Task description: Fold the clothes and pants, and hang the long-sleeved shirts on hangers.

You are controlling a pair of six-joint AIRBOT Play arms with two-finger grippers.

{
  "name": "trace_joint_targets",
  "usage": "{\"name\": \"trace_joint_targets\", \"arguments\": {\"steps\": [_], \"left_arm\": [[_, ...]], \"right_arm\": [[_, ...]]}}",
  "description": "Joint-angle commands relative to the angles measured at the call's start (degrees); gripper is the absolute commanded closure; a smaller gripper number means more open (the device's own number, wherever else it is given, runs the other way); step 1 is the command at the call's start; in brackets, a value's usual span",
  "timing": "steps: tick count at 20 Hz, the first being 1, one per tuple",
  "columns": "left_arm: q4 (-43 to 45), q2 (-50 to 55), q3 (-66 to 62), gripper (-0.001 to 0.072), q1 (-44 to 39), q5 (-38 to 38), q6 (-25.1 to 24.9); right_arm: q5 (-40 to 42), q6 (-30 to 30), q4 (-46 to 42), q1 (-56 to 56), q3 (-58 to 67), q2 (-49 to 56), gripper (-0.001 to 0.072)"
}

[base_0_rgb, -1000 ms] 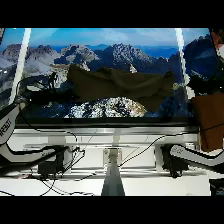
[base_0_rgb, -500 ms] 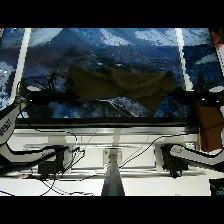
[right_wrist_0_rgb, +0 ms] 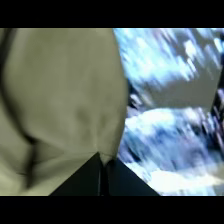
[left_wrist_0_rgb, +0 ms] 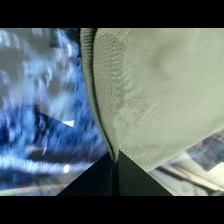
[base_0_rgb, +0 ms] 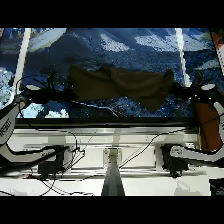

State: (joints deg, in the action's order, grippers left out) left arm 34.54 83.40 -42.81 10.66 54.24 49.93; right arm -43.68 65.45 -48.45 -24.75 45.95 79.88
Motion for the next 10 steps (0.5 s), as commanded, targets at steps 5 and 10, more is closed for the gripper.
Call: {"name": "trace_joint_targets", "arguments": {"steps": [5, 10], "left_arm": [[-0.79, -13.88, -24.00, 0.0694, 6.03, 11.17, 1.70], [-0.72, -28.61, -36.70, 0.0693, 8.79, 3.56, 1.64]], "right_arm": [[-9.77, -2.84, -0.37, 0.11, 21.22, -15.17, 0.0686], [-10.69, -2.51, 0.20, 0.15, 36.92, -31.06, 0.0686]]}}
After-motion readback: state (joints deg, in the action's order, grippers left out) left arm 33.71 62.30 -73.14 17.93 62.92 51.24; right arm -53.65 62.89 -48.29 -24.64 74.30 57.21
